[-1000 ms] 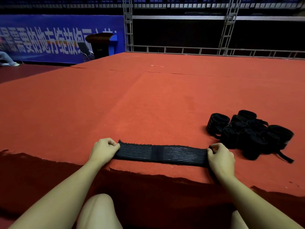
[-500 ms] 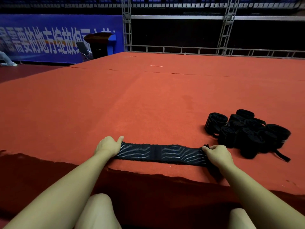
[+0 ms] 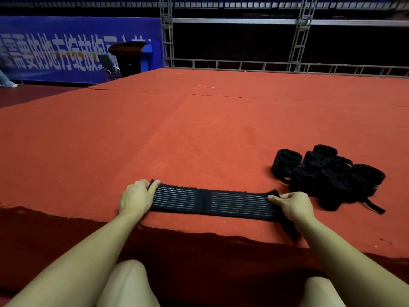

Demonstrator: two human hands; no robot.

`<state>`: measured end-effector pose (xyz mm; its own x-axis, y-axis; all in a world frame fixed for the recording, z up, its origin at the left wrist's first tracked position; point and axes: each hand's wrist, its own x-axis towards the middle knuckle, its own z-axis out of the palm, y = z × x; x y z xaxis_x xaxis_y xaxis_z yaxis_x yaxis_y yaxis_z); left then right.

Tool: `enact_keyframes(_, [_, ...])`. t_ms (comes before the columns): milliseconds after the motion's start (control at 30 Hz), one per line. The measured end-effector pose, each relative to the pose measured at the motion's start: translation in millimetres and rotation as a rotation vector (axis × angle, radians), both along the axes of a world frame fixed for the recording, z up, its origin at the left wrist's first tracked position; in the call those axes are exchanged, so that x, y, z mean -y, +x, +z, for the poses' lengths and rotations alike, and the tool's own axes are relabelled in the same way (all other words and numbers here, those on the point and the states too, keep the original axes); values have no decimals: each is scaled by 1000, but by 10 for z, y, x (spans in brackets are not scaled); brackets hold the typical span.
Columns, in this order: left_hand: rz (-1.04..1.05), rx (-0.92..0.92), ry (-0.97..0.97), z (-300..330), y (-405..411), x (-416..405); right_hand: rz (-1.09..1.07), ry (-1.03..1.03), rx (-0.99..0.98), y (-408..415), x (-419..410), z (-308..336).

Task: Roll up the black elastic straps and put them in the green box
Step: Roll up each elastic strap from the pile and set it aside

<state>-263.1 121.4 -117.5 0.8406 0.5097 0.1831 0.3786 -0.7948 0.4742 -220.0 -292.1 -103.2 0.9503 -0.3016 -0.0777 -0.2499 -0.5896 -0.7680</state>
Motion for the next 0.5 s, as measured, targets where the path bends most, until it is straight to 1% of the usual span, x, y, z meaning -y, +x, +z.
enact_keyframes(133, [-31, 92, -140, 36, 24, -13, -16, 24, 41, 5, 25, 16])
enact_keyframes(267, [-24, 147, -225, 20, 18, 6, -1, 40, 44, 9, 58, 7])
enact_keyframes(400, [-16, 155, -256, -2, 8, 6, 4, 48, 57, 15, 55, 1])
enact_keyframes(500, [-64, 107, -288, 46, 38, -26, 13, 56, 65, 16, 60, 1])
